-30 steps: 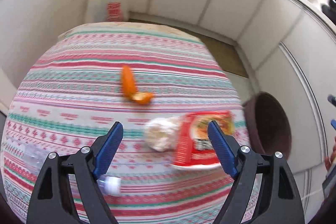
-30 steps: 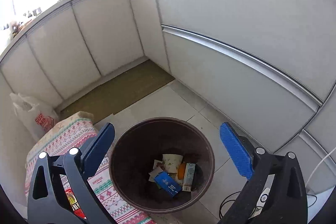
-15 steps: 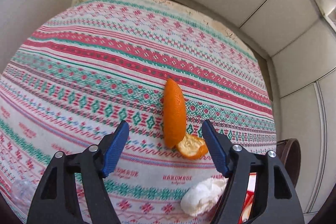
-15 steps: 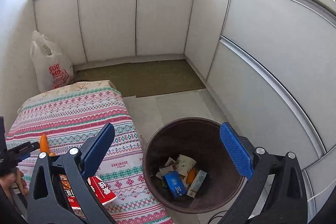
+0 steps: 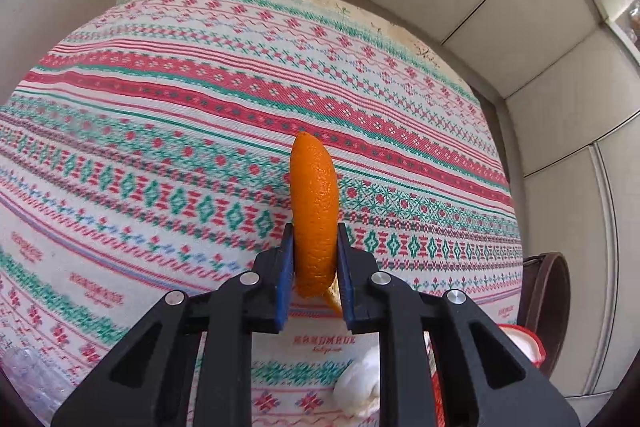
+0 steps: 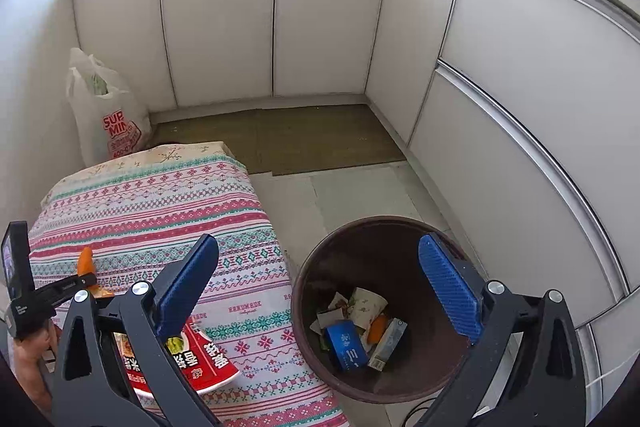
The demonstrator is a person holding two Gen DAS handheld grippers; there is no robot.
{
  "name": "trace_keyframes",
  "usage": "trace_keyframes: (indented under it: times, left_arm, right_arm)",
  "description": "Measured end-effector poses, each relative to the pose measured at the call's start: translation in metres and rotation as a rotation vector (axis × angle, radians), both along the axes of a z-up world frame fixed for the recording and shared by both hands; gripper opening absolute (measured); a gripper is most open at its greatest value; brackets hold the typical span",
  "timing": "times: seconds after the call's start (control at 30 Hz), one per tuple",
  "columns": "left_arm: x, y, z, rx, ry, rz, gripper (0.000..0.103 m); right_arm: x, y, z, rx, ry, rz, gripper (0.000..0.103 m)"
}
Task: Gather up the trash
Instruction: 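Lift the orange peel with the left gripper while the right gripper grasps another white tissue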
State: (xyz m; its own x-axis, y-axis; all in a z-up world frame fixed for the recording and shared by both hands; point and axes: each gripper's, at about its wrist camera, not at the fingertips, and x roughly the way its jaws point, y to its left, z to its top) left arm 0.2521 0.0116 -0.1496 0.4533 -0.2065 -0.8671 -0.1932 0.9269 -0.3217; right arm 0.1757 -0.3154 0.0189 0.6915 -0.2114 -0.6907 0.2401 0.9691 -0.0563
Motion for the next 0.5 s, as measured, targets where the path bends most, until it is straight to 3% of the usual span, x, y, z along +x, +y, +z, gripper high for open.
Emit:
trace_keyframes:
  times: [0.13, 0.23, 0.43, 0.5]
  left_arm:
    - [-0.030, 0.015, 0.031, 0.041, -0.068, -0.021, 0.019]
    - [-0.061, 0.023, 0.067, 0.146, -0.168, -0.047, 0.019]
    - [-0.121, 0.060, 0.124, 0.275, -0.325, -0.023, 0.020]
    - [-0.132, 0.077, 0.134, 0.284, -0.348, 0.016, 0.020]
  right_arm:
    - [0.004, 0.017, 0.000, 0.105, 0.027, 0.083, 0.096]
    - [0.008, 0.043, -0.006, 0.175, 0.074, 0.196, 0.096]
    - [0.014, 0.134, -0.036, 0.011, 0.192, 0.405, 0.095]
    - [0.016, 0.161, -0.052, -0.008, 0.245, 0.458, 0.088]
